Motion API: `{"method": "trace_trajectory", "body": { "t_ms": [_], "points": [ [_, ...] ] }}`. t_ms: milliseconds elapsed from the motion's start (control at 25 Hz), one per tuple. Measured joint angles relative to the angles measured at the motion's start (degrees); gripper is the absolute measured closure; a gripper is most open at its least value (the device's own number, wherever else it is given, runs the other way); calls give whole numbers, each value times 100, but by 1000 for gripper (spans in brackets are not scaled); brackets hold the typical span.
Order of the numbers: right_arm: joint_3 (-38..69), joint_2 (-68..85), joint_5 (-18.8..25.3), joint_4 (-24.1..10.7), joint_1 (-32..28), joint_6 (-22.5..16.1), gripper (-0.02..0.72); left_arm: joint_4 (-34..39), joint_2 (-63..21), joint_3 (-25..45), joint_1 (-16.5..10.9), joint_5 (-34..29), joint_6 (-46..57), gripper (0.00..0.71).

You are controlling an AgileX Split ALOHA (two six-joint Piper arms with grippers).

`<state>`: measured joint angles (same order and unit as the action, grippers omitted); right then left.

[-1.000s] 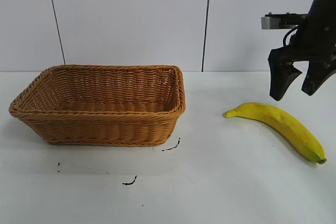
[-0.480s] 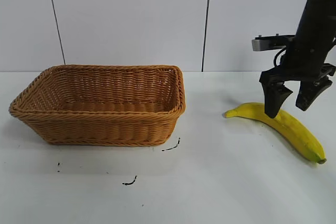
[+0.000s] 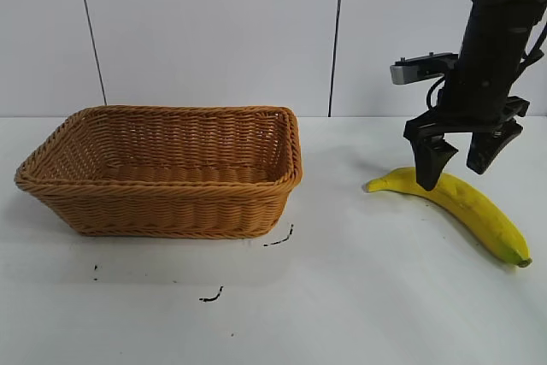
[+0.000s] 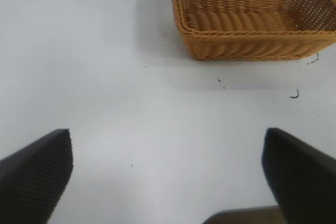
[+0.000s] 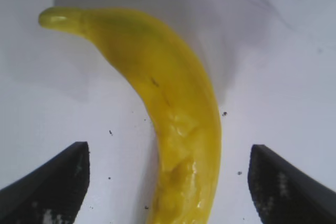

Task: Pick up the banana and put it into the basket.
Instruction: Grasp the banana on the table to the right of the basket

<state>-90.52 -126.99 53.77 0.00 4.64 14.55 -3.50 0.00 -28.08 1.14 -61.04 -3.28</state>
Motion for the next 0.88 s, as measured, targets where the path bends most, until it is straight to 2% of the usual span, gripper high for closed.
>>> {"method": "trace_trajectory", "body": {
  "t_ms": [240, 640, 720, 800, 840, 880],
  "points": [
    [0, -109, -322, 0, 0, 0, 113, 0, 0, 0, 0, 0, 0, 15],
    [0, -267, -368, 50, 0, 0, 116, 0, 0, 0, 0, 0, 0, 15],
    [0, -267, -368, 55, 0, 0, 162, 0, 0, 0, 0, 0, 0, 15],
    [-12, -267, -350, 55, 0, -7, 288, 0, 0, 0, 0, 0, 0, 15],
    [-42, -267, -326, 36, 0, -30, 383, 0, 0, 0, 0, 0, 0, 15],
    [-80, -267, -298, 43, 0, -91, 381, 0, 0, 0, 0, 0, 0, 15]
  ]
}}
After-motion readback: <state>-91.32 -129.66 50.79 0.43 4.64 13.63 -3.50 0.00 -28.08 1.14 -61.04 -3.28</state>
